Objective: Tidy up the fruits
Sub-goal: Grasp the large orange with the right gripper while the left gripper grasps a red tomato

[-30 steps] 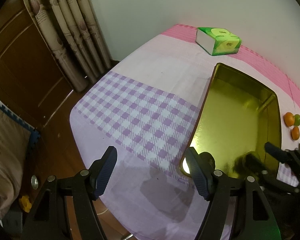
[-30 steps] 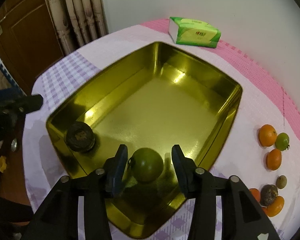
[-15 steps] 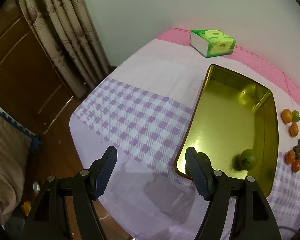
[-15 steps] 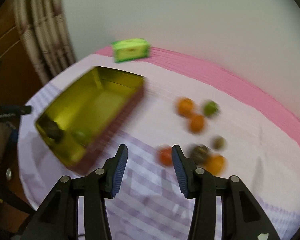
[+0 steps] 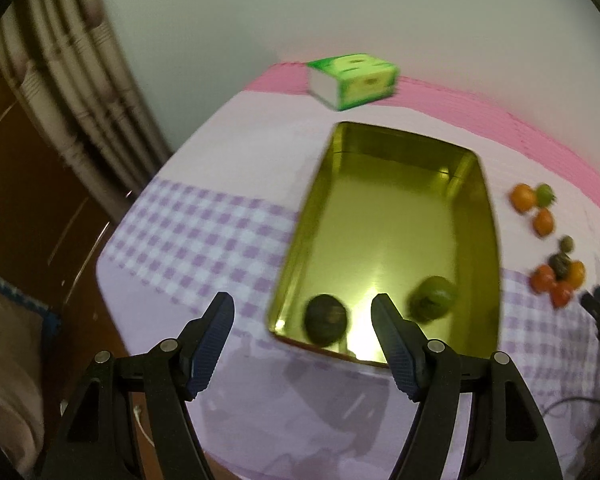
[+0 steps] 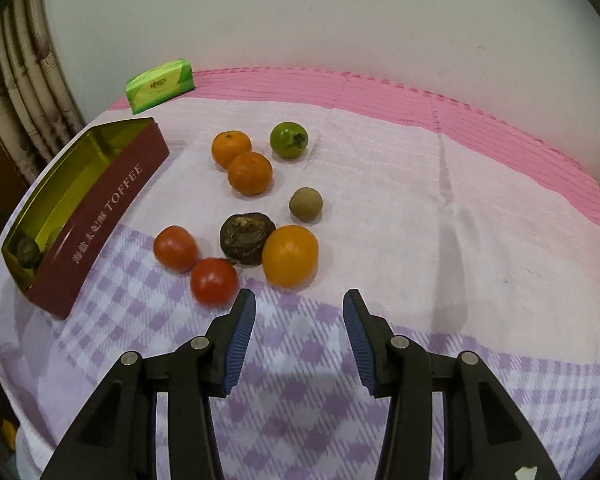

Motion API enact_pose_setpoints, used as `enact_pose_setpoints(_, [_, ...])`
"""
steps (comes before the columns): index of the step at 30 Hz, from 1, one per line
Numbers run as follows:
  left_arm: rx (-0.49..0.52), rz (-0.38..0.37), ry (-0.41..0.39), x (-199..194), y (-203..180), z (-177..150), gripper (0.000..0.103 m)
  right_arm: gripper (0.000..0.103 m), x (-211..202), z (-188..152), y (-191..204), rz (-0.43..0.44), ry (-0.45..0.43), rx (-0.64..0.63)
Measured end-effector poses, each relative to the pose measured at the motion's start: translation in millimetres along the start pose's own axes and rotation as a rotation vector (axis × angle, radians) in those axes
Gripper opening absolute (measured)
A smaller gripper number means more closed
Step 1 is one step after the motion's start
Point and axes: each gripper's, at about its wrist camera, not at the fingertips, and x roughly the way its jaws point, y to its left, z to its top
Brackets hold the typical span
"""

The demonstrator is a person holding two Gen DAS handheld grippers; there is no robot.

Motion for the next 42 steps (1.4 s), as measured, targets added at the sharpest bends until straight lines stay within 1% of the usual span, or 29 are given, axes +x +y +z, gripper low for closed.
enact_pose_setpoints(3, [0.038,-0.040,0.003,-4,-20,-1,0.072,0.043,9,5,0,-0.003,-0.006,-0.001])
enact_pose_setpoints(5, [0.064,-0.058,0.008,-5,-34,-2,0.071,0.043,15,7,-1,0.014,-0.007,0.003])
enact_pose_setpoints(8, [0.106,-0.071,0.020,-3,-57,-1,0.071,0.043,23,11,-2,0.010,-0.008,-0.003])
enact_pose_setpoints(12, [0.147,-0.109,0.030,1,-90,1,0.071,0.043,33,13,-2,0.020,0.004,-0.006])
enact_pose_setpoints(13, [0.157,-0.123,0.032,2,-99,2,0.071,0.041,35,13,-2,0.023,0.005,-0.006])
enact_pose_setpoints(15, [0.171,-0.146,0.027,3,-113,2,0.071,0.034,35,14,0,0.020,-0.005,-0.019])
enact_pose_setpoints(17, [0.186,-0.191,0.026,6,-130,3,0.071,0.031,35,14,-1,0.014,-0.013,-0.023])
enact_pose_setpoints(20, [0.204,-0.235,0.033,12,-150,4,0.071,0.031,34,11,-12,-0.025,-0.032,-0.012])
enact_pose_setpoints(25, [0.228,-0.292,0.050,27,-182,4,0.072,0.031,31,8,-47,-0.123,-0.051,0.039])
enact_pose_setpoints(28, [0.235,-0.316,0.064,35,-195,4,0.071,0.031,27,5,-69,-0.149,-0.059,0.080])
enact_pose_setpoints(32, [0.254,-0.312,0.085,50,-209,3,0.071,0.031,24,1,-81,-0.148,-0.076,0.100])
enact_pose_setpoints(36, [0.276,-0.311,0.098,59,-220,3,0.071,0.031,23,1,-81,-0.150,-0.080,0.099])
enact_pose_setpoints(42, [0.290,-0.305,0.095,68,-235,7,0.071,0.032,26,3,-79,-0.139,-0.079,0.103])
